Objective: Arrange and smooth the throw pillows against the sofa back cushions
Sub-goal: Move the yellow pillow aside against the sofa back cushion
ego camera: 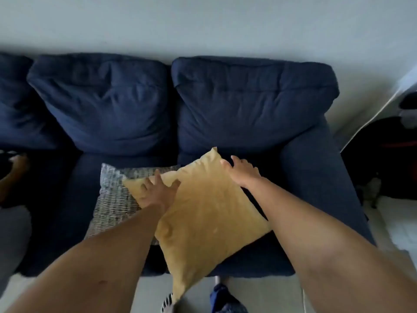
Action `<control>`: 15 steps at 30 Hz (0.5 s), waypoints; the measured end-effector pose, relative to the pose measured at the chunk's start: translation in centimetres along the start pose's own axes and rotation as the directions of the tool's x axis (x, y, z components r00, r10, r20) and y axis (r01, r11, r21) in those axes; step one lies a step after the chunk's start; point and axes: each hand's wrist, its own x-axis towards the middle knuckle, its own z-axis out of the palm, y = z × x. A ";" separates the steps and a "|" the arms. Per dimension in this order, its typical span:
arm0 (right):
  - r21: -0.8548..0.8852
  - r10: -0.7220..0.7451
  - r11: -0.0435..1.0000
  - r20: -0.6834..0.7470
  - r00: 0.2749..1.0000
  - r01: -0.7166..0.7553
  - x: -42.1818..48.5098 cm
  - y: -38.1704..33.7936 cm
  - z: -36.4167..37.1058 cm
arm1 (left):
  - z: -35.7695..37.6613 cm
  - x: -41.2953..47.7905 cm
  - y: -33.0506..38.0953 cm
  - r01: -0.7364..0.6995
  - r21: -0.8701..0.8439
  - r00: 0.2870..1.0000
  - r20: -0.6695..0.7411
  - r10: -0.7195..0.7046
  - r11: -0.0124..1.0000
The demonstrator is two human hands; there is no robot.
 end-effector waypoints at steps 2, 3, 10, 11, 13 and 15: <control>0.001 0.020 1.000 0.051 0.999 -0.020 2.1 1.2 1.6 | 2.1 0.7 -0.6 0.149 -0.095 0.988 -0.024 -0.152 0.984; 0.013 0.044 0.999 0.074 0.996 -0.046 3.1 2.0 2.8 | 3.3 0.8 -1.3 0.208 -0.155 0.977 -0.018 -0.213 0.966; 0.119 0.111 0.985 0.105 0.988 -0.123 8.0 5.8 8.7 | 9.3 2.8 -5.4 0.292 -0.414 0.930 -0.086 -0.357 0.862; 0.143 0.115 0.981 0.109 0.987 -0.131 8.6 6.1 9.3 | 10.0 3.4 -5.6 0.284 -0.445 0.929 -0.092 -0.359 0.849; 0.190 0.118 0.972 0.127 0.985 -0.141 9.4 6.5 10.1 | 10.9 4.0 -5.7 0.243 -0.483 0.932 -0.125 -0.341 0.841; 0.242 0.112 0.959 0.147 0.983 -0.145 10.4 7.0 11.1 | 11.8 4.8 -5.3 0.204 -0.510 0.929 -0.169 -0.330 0.835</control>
